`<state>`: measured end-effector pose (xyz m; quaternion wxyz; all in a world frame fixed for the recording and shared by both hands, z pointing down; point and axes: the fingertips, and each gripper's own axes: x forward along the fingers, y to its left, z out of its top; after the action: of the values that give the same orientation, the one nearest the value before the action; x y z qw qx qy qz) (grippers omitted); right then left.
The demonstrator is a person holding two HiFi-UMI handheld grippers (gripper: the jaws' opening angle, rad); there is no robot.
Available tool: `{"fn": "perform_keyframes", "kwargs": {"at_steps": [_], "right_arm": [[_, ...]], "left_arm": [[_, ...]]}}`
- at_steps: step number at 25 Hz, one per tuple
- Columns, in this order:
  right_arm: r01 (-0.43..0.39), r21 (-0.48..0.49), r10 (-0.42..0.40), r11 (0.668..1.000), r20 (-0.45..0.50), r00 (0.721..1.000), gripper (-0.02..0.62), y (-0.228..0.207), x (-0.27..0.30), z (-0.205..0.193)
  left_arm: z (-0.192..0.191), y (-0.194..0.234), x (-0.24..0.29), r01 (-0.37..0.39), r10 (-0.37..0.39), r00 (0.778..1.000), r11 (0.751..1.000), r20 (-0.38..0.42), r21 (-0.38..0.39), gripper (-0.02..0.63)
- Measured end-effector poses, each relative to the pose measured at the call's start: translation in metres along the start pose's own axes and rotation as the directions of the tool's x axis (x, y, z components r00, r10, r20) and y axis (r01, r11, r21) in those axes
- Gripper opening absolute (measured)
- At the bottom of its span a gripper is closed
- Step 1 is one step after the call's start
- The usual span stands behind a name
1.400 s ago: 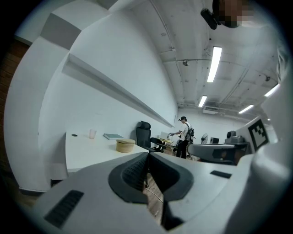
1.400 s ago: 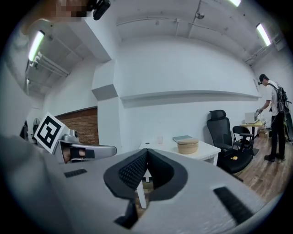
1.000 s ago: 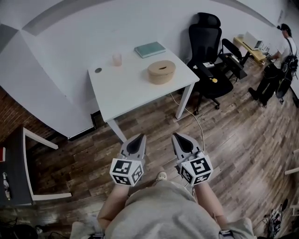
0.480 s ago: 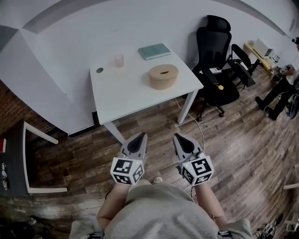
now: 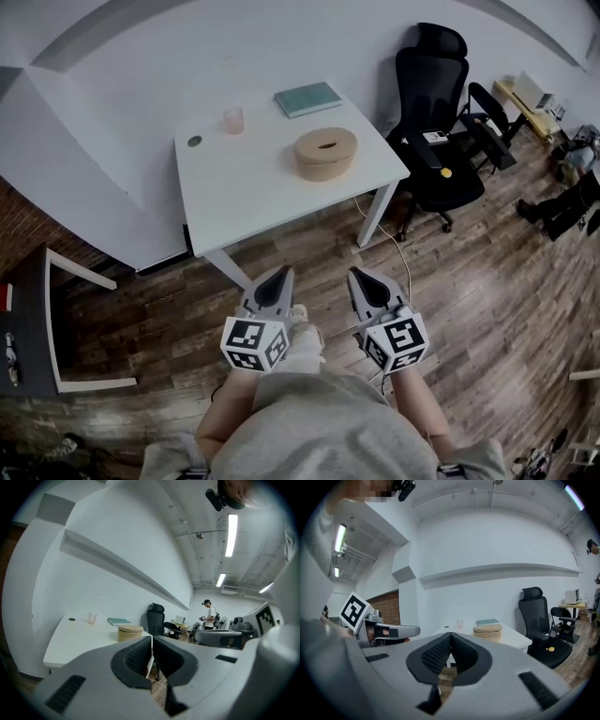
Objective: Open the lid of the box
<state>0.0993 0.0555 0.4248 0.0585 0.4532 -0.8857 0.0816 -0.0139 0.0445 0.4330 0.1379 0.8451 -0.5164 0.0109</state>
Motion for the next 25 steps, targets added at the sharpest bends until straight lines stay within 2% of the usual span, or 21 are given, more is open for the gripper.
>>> {"fn": "perform_keyframes", "kwargs": {"at_steps": [6, 15, 25], "right_arm": [[0.016, -0.027, -0.015, 1.0, 0.015, 1.0, 0.002, -0.026, 0.033, 0.006], [-0.002, -0.06, 0.001, 0.998, -0.015, 1.0, 0.002, -0.066, 0.112, 0.027], [-0.011, -0.081, 0.011, 0.997, 0.0, 1.0, 0.002, -0.102, 0.207, 0.052]], "left_arm": [[0.002, 0.018, 0.037, 0.006, -0.006, 1.0, 1.0, -0.001, -0.007, 0.009], [0.024, 0.076, 0.11, -0.02, 0.02, 1.0, 1.0, 0.012, -0.017, 0.011], [0.05, 0.138, 0.183, -0.024, 0.024, 1.0, 1.0, -0.007, -0.007, 0.011]]}}
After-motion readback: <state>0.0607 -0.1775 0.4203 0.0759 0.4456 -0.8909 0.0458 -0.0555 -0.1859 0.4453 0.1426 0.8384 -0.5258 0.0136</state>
